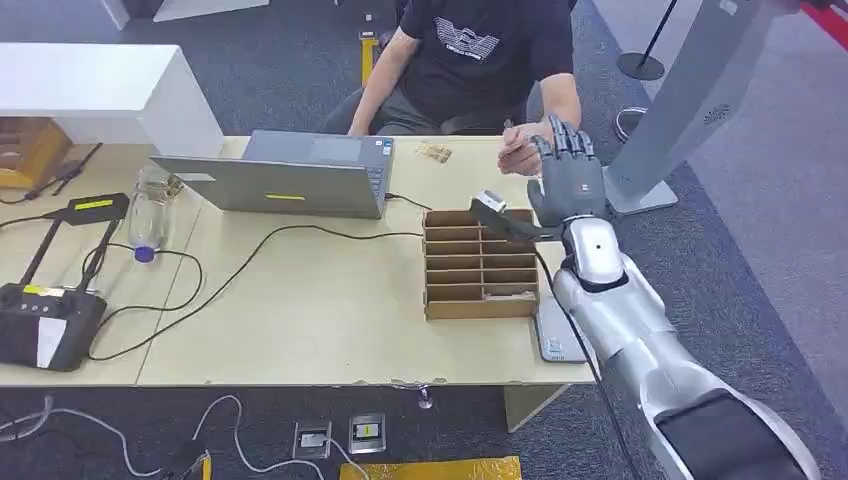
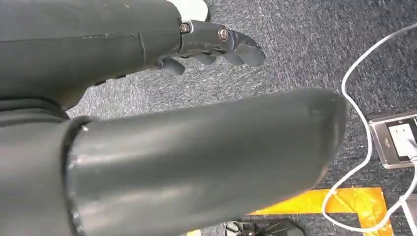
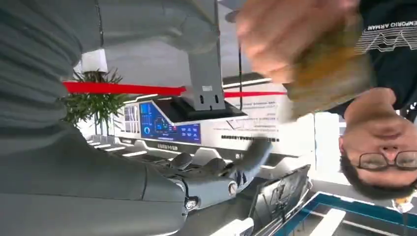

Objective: Pass the card to the sensor for recognition and then transmit it.

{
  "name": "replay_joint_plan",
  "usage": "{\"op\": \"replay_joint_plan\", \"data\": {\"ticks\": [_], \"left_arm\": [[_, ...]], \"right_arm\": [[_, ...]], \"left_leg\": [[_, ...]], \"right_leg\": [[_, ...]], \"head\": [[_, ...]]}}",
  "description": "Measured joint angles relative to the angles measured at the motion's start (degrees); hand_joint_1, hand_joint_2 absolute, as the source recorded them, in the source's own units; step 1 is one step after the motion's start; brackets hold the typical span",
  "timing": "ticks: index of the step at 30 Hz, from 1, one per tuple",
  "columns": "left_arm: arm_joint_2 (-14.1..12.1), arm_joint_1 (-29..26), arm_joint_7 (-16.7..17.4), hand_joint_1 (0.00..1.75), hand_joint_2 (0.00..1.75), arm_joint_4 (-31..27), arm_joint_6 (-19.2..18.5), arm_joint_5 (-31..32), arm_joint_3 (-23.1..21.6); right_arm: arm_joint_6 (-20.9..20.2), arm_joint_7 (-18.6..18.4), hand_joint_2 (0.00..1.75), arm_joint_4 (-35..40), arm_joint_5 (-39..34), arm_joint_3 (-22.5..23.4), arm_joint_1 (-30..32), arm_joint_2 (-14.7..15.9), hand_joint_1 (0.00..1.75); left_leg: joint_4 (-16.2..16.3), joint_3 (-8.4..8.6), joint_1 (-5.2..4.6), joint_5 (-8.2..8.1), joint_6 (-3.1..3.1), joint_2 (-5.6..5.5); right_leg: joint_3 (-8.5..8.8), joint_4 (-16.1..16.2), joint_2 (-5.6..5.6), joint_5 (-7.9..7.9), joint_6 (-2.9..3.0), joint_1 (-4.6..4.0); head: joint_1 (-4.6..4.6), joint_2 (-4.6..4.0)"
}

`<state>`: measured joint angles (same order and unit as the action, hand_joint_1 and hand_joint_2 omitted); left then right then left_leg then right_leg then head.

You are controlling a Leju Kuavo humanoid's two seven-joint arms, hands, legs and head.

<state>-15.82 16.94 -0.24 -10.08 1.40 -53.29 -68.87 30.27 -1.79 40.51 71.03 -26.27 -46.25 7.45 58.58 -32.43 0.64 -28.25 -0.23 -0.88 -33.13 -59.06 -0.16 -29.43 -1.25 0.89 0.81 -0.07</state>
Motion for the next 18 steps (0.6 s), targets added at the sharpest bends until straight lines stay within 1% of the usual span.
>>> {"op": "replay_joint_plan", "data": {"ticks": [4, 5, 9, 13, 16, 18], "left_arm": [[-0.02, 0.02, 0.0, 0.0, 0.0, 0.0, 0.0, 0.0, -0.04], [-0.02, 0.01, 0.0, 0.0, 0.0, 0.0, 0.0, -0.02, -0.04], [-0.13, 0.01, 0.0, 0.0, 0.0, 0.0, -0.13, -0.07, -0.04], [-0.17, -0.21, 0.0, 0.0, 0.0, 0.0, 0.07, -0.53, -0.02], [-0.2, -0.74, -0.11, 0.0, 0.0, 0.0, 0.11, -0.74, -0.02], [-0.3, -1.2, -0.11, 0.0, 0.0, 0.0, -0.04, -0.72, -0.02]], "right_arm": [[0.46, 0.24, 1.75, -2.39, -0.04, -0.33, -0.58, -0.13, 0.0], [0.48, 0.24, 0.0, -2.65, -0.02, -0.39, -0.59, -0.15, 0.0], [0.92, 0.9, 0.0, -3.57, -0.53, -0.46, -0.76, -0.15, 0.0], [2.21, 3.06, 0.0, -4.22, -4.72, -0.28, -1.0, 0.08, 0.0], [3.96, 4.33, 0.0, -4.27, -8.09, 0.81, -1.3, 1.97, 0.0], [5.7, 4.96, 0.0, -4.36, -9.96, 2.07, -1.6, 4.32, 0.0]], "left_leg": [[0.0, 0.01, 0.0, 0.0, 0.0, 0.0], [0.0, 0.0, 0.0, 0.0, 0.0, 0.0], [0.0, 0.01, 0.0, 0.0, 0.0, 0.0], [0.01, 0.02, 0.0, 0.0, 0.0, 0.01], [0.03, 0.03, -0.02, 0.0, 0.0, -0.02], [0.04, 0.03, -0.03, 0.0, 0.01, -0.01]], "right_leg": [[0.0, 0.0, 0.0, 0.0, 0.0, 0.0], [0.0, 0.0, -0.01, 0.0, 0.0, 0.0], [0.0, -0.01, 0.01, 0.0, 0.0, 0.0], [-0.02, 0.01, 0.0, 0.0, 0.0, 0.0], [-0.04, 0.04, -0.03, 0.0, 0.0, 0.01], [-0.04, 0.08, -0.02, 0.01, -0.01, 0.01]], "head": [[0.0, 0.0], [0.0, 0.0], [0.0, 0.0], [0.0, 0.0], [0.0, 0.0], [-0.02, 0.0]]}}
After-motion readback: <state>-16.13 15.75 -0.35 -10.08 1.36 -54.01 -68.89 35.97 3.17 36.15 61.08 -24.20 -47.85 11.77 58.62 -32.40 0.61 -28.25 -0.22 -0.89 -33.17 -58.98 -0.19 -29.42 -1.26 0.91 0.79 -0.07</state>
